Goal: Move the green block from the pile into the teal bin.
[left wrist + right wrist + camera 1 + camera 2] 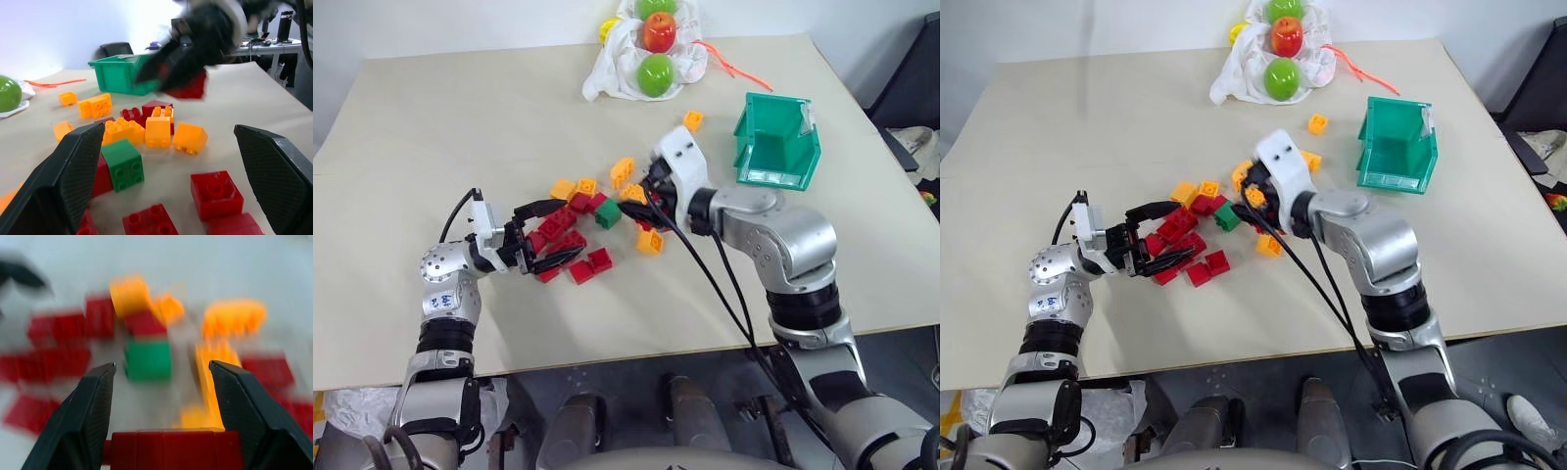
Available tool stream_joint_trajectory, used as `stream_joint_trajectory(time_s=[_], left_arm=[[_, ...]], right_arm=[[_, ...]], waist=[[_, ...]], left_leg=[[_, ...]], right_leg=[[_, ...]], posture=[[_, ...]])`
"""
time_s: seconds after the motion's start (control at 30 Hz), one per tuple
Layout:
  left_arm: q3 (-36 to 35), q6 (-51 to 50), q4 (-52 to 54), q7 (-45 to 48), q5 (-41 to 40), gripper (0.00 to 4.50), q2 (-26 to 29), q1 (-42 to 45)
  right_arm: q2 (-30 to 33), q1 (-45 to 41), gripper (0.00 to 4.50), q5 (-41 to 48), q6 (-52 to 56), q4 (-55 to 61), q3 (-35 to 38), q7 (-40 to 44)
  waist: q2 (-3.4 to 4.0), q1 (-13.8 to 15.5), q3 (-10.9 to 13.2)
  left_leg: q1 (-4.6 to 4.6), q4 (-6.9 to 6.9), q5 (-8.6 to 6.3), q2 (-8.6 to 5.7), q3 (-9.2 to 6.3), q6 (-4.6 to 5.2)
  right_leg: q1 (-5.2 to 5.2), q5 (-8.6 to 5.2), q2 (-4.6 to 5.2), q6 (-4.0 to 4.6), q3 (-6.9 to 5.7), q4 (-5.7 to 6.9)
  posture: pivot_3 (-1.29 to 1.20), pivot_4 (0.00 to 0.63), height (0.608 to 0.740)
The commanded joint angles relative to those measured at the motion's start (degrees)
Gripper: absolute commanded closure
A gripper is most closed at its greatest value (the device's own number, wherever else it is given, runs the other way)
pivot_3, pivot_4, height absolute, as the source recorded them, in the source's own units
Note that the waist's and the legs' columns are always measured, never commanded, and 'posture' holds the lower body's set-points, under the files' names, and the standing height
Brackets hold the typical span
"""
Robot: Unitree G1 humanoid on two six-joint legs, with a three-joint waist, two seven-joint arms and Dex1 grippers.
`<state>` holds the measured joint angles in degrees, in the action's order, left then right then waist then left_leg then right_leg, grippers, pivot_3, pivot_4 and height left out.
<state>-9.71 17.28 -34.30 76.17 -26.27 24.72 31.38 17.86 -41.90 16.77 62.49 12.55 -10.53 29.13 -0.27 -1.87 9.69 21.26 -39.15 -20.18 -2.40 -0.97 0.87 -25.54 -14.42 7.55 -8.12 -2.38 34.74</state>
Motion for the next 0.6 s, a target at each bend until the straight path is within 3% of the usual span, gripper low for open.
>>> stream_joint_trajectory(time_s=[0.03, 0.17, 0.23, 0.3, 0.53, 0.6], left_arm=[[0.0, 0.7, -0.1, 0.3, 0.3, 0.00, 0.1, 1.0], [-0.1, 0.9, -0.3, 0.2, 0.4, 0.00, 0.2, 1.0], [-0.4, 0.9, -0.1, 0.0, 0.4, 0.00, 0.4, 0.6], [-0.6, 1.0, 0.5, -0.2, 0.3, 0.00, 0.7, -0.1], [-1.2, 0.9, 2.1, -1.2, 0.2, 0.00, 1.2, -1.7], [-1.3, 0.9, 2.7, -1.5, 0.1, 0.00, 1.3, -2.4]], right_arm=[[-0.4, -0.3, 1.78, -0.1, -3.5, 0.5, -1.5, 0.8], [-0.5, -0.3, 1.78, -0.5, -6.9, -1.0, -2.5, 1.4], [-2.5, -2.9, 1.78, 6.7, -5.0, -5.1, -0.2, 8.8], [-1.7, -5.3, 1.78, 6.3, -6.1, -7.7, -2.4, 11.8], [-1.9, -7.3, 1.78, 3.1, -7.7, -10.9, -5.6, 11.1], [-2.1, -7.2, 1.07, 2.1, -9.0, -11.3, -6.2, 10.4]], waist=[[0.02, -0.3, 0.0], [0.02, 0.1, 0.0], [0.02, 0.1, 0.0], [0.03, 0.1, 0.0], [0.02, 0.2, 0.0], [0.03, 0.2, 0.0]], left_leg=[[-0.01, 0.00, 0.00, 0.01, 0.02, 0.00], [-0.03, -0.01, 0.02, 0.08, -0.01, -0.02], [-0.03, -0.01, 0.01, 0.10, -0.01, -0.01], [-0.03, -0.02, 0.01, 0.10, 0.00, 0.00], [-0.01, -0.02, 0.01, 0.11, -0.07, -0.01], [-0.01, -0.02, 0.01, 0.11, -0.07, -0.01]], right_leg=[[-0.02, 0.00, -0.03, 0.00, 0.01, 0.01], [-0.01, 0.01, -0.02, 0.02, 0.01, 0.04], [0.00, 0.01, 0.02, 0.02, 0.01, 0.03], [0.01, 0.01, 0.01, 0.02, 0.01, 0.01], [0.01, 0.01, 0.05, 0.02, -0.05, 0.00], [0.01, 0.01, 0.05, 0.02, -0.05, 0.01]], posture=[[0.00, 0.150, 0.740], [0.00, 0.150, 0.740], [0.00, 0.150, 0.740], [0.00, 0.150, 0.740], [0.00, 0.150, 0.740], [0.00, 0.150, 0.740]])
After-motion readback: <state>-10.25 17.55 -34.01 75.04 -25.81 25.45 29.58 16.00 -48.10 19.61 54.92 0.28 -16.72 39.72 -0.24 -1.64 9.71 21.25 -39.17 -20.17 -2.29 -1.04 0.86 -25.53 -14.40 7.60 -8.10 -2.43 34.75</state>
